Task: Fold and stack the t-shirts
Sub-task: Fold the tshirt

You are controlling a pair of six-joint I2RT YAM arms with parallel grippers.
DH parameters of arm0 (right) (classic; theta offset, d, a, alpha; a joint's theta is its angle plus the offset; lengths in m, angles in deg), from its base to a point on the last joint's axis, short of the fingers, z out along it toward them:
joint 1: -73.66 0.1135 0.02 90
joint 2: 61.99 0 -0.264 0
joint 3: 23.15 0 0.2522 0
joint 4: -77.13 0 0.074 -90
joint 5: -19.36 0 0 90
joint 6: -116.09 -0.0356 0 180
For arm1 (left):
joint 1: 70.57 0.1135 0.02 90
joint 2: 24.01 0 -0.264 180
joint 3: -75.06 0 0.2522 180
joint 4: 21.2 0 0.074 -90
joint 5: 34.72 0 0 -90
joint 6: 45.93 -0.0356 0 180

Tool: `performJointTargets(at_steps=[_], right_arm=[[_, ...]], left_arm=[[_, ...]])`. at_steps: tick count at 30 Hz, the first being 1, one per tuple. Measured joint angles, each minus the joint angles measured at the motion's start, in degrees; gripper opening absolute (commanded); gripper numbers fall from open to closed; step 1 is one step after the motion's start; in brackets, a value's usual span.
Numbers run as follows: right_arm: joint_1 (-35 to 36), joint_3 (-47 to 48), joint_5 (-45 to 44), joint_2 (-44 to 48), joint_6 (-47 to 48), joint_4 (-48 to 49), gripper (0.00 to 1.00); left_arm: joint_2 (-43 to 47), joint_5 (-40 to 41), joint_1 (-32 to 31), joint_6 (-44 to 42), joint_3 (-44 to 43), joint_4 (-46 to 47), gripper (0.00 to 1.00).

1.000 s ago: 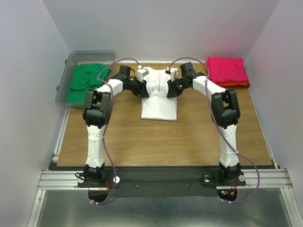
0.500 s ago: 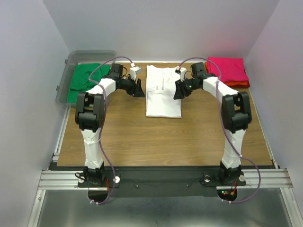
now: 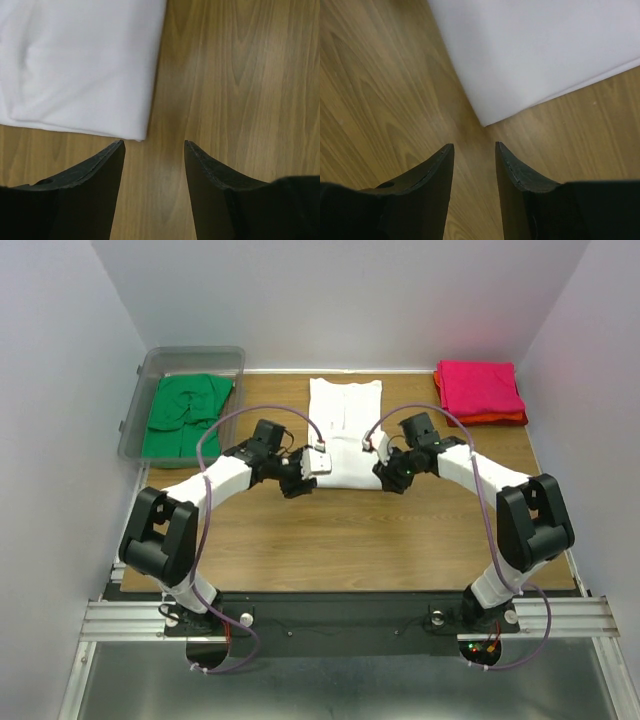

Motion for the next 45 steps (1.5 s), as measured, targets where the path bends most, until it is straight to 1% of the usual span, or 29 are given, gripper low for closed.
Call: performJointTargets(at_steps=[3,7,11,17,19,20,23,24,25,26,29,30,32,35,40,43,45], right_arm=[[1.5,-2.6,-2.9,-0.7,3.1,1.4,0.45],[3.1,-2.9,-5.0,-1.7,6.0,4.8,0.45],[4.2,-2.9,-6.0,-3.1,7.8,7.2,0.44],[4.9,-2.9,-7.0,-6.0,9.7,9.2,0.41],[4.9,-3.1,-7.2,-6.8,9.9,9.5,0.40],[4.9,-3.1,-7.2,-6.9,10.2,10.0,0.38],[4.9,-3.5,-7.4,-7.0,10.3,11.0,0.31],[4.9,-3.6,-7.4,-7.0,10.3,11.2,0.31],[4.9,-3.7,-7.4,-7.0,10.3,11.6,0.31],[4.9,-3.8,-7.4,-7.0,10.3,11.9,0.32],[4.9,-3.8,-7.6,-7.0,10.3,12.2,0.39],[4.9,-3.8,-7.6,-7.0,10.3,12.4,0.42],[4.8,-3.9,-7.9,-6.8,10.3,12.7,0.45],[4.9,-4.5,-8.0,-6.1,10.3,12.4,0.48],[4.9,-4.9,-8.0,-5.1,10.3,11.5,0.48],[4.9,-4.9,-8.0,-5.1,10.3,11.4,0.44],[5.0,-4.9,-8.0,-5.3,10.3,11.5,0.28]], left_arm=[[-2.2,3.5,-1.4,-4.3,1.8,0.9,0.63],[-4.4,6.9,-2.6,-8.4,1.9,5.0,0.63],[-6.0,9.1,-3.3,-11.1,1.9,7.8,0.63],[-10.6,11.0,-4.2,-12.9,0.9,9.2,0.59],[-11.8,11.3,-4.3,-13.0,0.6,9.2,0.57],[-12.2,11.4,-4.4,-13.2,0.3,9.4,0.55],[-12.6,12.1,-4.9,-13.5,-0.1,9.7,0.46],[-12.9,12.1,-5.1,-13.5,-0.1,9.8,0.41],[-12.9,12.1,-5.2,-13.5,-0.1,9.9,0.39],[-13.0,12.3,-5.2,-13.6,-0.1,10.0,0.35],[-13.2,12.4,-5.3,-13.5,-0.1,10.0,0.32],[-13.2,12.4,-5.3,-13.5,-0.1,10.0,0.29],[-13.2,12.4,-5.3,-13.5,-0.1,10.0,0.26],[-13.2,12.5,-5.4,-13.6,-0.1,10.0,0.24],[-13.2,12.5,-5.4,-13.6,-0.1,10.0,0.24],[-13.2,12.5,-5.3,-13.6,-0.2,10.0,0.24],[-13.3,12.5,-5.4,-13.5,-0.3,9.9,0.24]])
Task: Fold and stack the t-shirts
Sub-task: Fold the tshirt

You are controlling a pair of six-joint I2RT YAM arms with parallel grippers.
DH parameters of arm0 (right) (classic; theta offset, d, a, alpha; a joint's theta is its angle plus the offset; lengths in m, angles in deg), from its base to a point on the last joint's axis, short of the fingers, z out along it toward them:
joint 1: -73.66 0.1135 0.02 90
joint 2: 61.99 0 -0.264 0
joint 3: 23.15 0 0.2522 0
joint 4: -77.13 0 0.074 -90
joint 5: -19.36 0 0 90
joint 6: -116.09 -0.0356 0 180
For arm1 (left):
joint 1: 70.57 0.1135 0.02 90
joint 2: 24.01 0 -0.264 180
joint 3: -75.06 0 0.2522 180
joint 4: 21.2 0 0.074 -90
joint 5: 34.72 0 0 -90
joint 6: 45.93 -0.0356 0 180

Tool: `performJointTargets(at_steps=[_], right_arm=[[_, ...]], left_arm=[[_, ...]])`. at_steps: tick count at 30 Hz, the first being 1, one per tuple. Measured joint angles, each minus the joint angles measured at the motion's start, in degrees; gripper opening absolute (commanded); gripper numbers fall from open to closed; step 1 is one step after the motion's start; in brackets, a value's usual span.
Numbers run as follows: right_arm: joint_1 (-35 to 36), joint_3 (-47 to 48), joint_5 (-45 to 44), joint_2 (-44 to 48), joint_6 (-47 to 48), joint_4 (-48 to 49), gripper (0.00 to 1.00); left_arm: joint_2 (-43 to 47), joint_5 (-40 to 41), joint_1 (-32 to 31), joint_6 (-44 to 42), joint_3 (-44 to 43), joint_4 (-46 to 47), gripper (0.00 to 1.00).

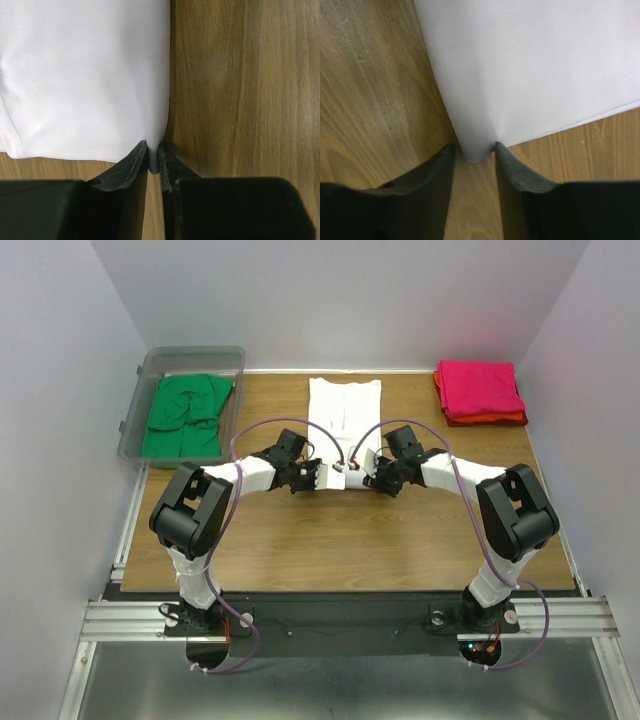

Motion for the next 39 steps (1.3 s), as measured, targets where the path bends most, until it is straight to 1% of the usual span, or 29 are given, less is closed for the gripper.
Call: performJointTargets(at_steps=[2,3,4,5,6,11,14,21,27,39], right_arm=[[0.1,0.1,0.1,-0.8,0.3,0.3,0.12],[0.2,0.3,0.0,-1.1,0.3,0.4,0.01],[0.2,0.3,0.1,-1.3,0.3,0.7,0.01],[0.2,0.6,0.0,-1.5,0.2,0.9,0.01],[0.2,0.6,0.1,-1.5,0.2,1.0,0.01],[0.2,0.6,0.0,-0.2,-1.5,-0.4,0.01],[0.2,0.7,0.0,3.2,-3.3,-3.5,0.01],[0.2,2.9,1.3,12.5,-7.7,-10.8,0.01],[0.2,3.0,3.5,19.8,-10.7,-17.4,0.01],[0.5,2.9,11.8,32.5,-13.4,-30.6,0.01]], left_arm=[[-0.2,0.0,0.0,0.0,-0.2,0.0,0.20],[-0.4,0.0,0.0,0.0,-0.3,-0.1,0.14],[-0.5,0.0,0.0,0.0,-0.4,-0.2,0.10],[-0.5,-0.1,0.0,0.2,-0.6,-0.3,0.07],[-0.5,-0.1,0.0,0.3,-0.7,-0.7,0.01],[-0.4,-1.9,0.2,3.0,-2.4,-4.2,0.00],[1.7,-3.7,0.3,5.9,-3.5,-7.8,0.00],[12.9,-7.3,0.5,10.1,-4.9,-15.4,0.00],[20.9,-9.8,0.5,11.8,-4.8,-21.6,0.00],[37.5,-15.5,-4.2,16.0,1.2,-30.2,0.00]])
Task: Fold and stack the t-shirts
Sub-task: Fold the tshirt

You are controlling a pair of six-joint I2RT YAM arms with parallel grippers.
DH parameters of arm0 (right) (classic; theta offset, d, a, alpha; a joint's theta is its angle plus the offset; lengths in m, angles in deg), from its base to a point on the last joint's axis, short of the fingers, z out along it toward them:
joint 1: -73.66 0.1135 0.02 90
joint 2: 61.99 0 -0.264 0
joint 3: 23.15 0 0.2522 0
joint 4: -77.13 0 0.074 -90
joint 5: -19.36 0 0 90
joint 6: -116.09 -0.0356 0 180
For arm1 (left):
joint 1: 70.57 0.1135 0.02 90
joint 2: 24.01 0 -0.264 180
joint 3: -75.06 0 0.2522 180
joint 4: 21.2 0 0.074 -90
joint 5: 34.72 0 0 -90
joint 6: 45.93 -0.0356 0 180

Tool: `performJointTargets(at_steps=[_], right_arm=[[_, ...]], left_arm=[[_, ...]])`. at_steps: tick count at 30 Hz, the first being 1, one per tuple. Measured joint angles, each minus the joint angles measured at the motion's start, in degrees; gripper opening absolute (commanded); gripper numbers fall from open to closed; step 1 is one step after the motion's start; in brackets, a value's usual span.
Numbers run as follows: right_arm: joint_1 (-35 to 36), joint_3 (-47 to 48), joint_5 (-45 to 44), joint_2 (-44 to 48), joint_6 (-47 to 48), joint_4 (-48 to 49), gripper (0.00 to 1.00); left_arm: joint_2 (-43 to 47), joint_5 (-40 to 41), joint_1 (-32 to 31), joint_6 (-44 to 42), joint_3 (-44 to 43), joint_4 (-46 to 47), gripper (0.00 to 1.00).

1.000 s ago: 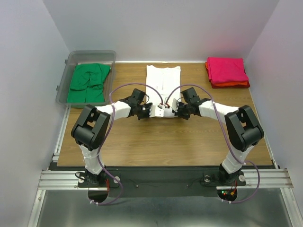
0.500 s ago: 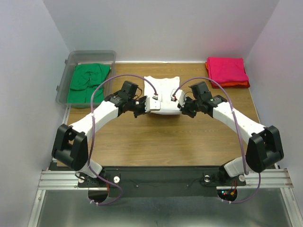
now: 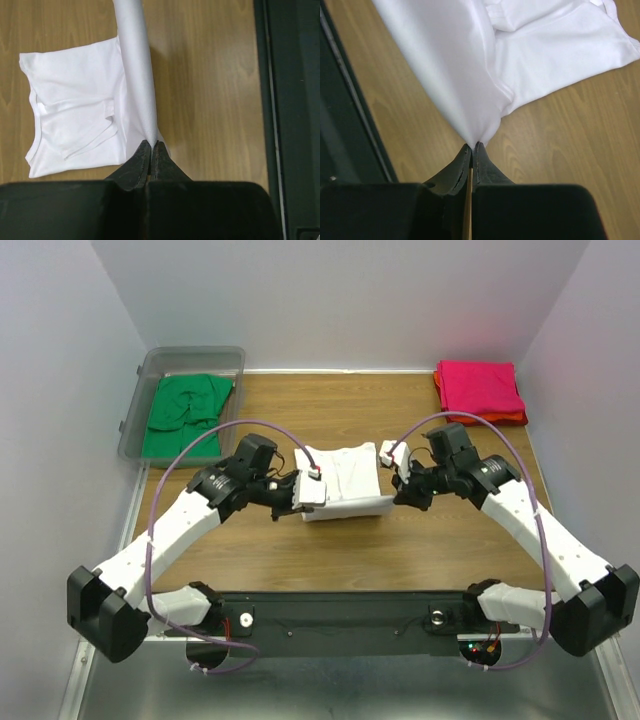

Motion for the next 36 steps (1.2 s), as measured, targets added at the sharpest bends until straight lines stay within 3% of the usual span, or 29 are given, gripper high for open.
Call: performJointTargets(at_steps=[6,11,19,23,29,36], right_arm=[[0.4,-1.5,4.5,2.9,0.1,-5.7,0.00],[0.4,2.9,4.1,-3.8,1.2,-8.2,0.00],[-2.3,17.4,2.4,-25.3,7.6,-7.9,0.01],[-4.9,24.2,3.0,-36.1,10.0,-6.7,0.01],[-7.4,30.9,4.3,-51.0,10.8,-3.9,0.02],[-8.3,33.1,5.9,-56.0,9.4,-2.7,0.02]], left_arm=[[3.3,-2.9,-1.1,2.7,2.7,-3.0,0.00],[0.6,-4.5,-0.5,4.2,1.4,-4.4,0.00],[-19.6,-7.8,9.7,-0.1,-13.4,-9.1,0.00],[-34.4,-9.2,15.8,-3.0,-24.8,-11.2,0.00],[-55.1,-10.1,19.7,-2.9,-37.6,-11.9,0.00],[-59.9,-10.2,19.9,0.8,-37.5,-10.4,0.00]])
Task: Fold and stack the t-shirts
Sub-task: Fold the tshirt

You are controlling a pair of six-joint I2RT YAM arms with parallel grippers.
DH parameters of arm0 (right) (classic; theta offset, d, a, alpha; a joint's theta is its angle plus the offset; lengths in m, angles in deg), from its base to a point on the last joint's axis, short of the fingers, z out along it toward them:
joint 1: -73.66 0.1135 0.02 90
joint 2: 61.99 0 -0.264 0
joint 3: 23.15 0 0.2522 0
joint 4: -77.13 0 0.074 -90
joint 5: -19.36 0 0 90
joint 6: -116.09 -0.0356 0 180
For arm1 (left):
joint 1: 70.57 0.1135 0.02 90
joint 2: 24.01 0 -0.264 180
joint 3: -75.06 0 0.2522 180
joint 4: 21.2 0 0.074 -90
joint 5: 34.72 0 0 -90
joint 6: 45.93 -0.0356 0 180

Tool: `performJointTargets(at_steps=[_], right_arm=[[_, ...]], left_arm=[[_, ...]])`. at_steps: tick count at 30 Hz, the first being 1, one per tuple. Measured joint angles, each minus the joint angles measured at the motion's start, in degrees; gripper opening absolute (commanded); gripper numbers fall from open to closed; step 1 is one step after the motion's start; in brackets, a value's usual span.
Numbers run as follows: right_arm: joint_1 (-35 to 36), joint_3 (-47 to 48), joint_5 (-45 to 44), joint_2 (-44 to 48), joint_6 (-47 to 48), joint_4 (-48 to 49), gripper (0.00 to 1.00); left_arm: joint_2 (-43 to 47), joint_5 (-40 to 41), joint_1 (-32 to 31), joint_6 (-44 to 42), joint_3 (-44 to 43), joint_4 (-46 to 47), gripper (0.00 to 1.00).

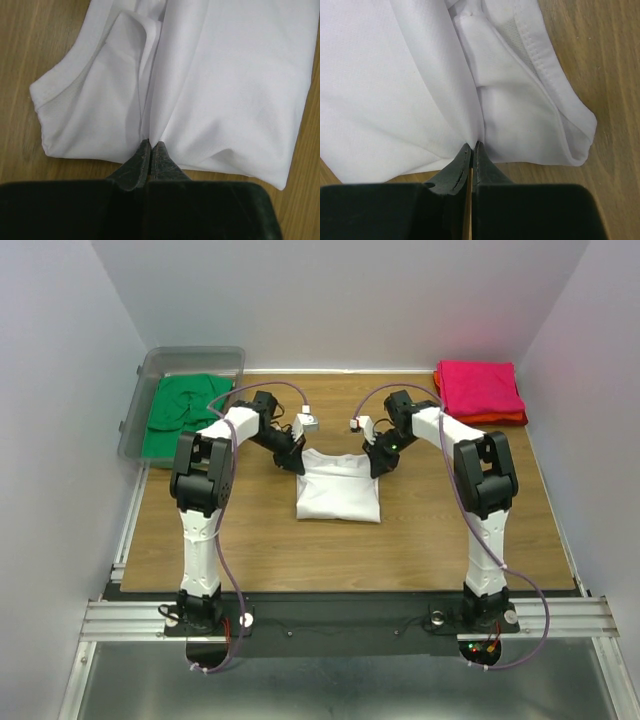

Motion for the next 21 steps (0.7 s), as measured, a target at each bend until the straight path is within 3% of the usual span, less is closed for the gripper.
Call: performJointTargets(at_steps=[4,8,10,12,13,17,21], right_arm=[[0.0,-4.8,1.4,2.5,-0.8,2.0,0.03],[1.3,-14.9,2.8,9.7,-1.8,2.4,0.08],[2.2,-19.5,3.3,13.7,-2.5,1.9,0.25],[3.0,-22.4,3.5,17.7,-3.8,0.7,0.39],[3.1,-22.8,3.3,18.8,-4.1,0.3,0.41],[2.3,-21.6,2.7,21.6,-7.3,-0.5,0.43],[1.2,-12.9,4.2,19.7,-11.2,-1.5,0.38]], left_arm=[[4.2,-0.2,-0.6,0.4,7.1,2.8,0.00],[13.1,-0.6,-1.9,0.9,19.4,4.3,0.04],[17.6,-0.9,-3.0,1.3,23.8,4.5,0.20],[22.7,-1.0,-3.5,1.7,27.3,4.5,0.30],[24.3,-0.7,-3.5,1.9,28.1,4.4,0.32],[30.6,1.3,-2.9,2.0,29.8,4.7,0.43],[35.1,4.2,-4.2,2.2,29.7,7.5,0.46]])
